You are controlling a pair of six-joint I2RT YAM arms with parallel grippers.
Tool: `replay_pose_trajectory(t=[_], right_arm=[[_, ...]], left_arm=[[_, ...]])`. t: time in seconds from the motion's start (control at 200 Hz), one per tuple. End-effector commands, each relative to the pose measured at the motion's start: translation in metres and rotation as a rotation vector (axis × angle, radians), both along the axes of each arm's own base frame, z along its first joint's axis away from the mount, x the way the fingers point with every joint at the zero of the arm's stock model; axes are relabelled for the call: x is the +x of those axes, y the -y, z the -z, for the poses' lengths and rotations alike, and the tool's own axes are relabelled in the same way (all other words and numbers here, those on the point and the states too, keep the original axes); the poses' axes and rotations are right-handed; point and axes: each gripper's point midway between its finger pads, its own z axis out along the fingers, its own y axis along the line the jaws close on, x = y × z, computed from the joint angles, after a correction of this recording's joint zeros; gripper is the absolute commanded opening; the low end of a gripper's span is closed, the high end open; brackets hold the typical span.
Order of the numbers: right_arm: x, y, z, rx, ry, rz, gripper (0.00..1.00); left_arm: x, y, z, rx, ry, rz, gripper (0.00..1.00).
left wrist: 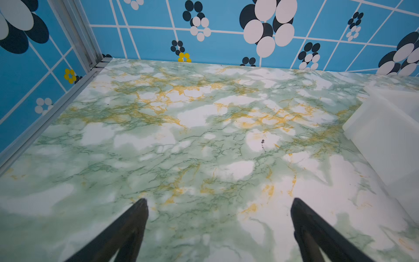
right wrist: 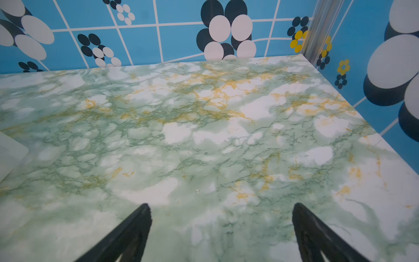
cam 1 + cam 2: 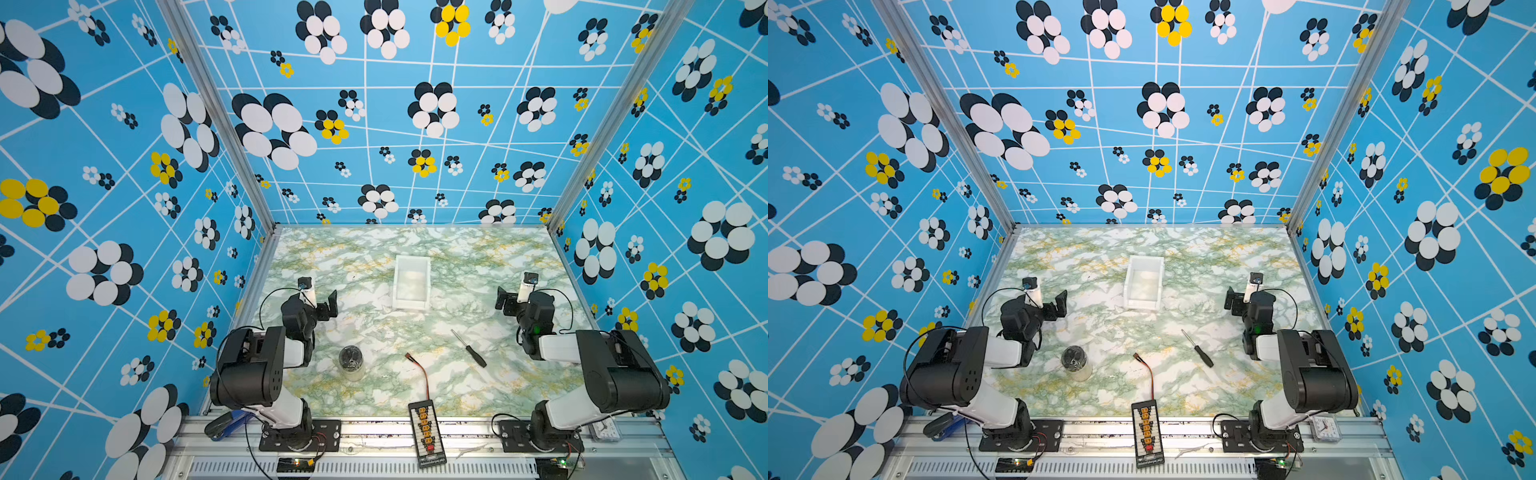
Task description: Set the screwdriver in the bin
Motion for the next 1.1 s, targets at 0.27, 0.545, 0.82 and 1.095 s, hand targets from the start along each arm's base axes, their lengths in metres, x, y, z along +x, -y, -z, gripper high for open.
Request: replay_pose_trajectory(t=[0.27,0.545,0.82,1.095], right_arm=[[0.005,0.000,-0.006,-0.004,0.013,-0.005,0.99],[0.005,0.000,-0.006,-0.003,0.013,-0.005,0.99],[0.005,0.000,-0.006,-0.005,0.013,-0.005,0.99],[0.005,0.001,-0.006,-0.001,0.013,0.004,0.99]], left_arm=[[0.004,-0.002,-0.011,-0.002,0.031,-0.012,0.99],[0.004,-0.002,-0.011,-0.002,0.032,-0.012,0.99],[0.004,-0.002,-0.011,-0.002,0.032,-0.011,0.99],[0.006,0.019,-0.012,0.006,0.027,0.121,0.99]])
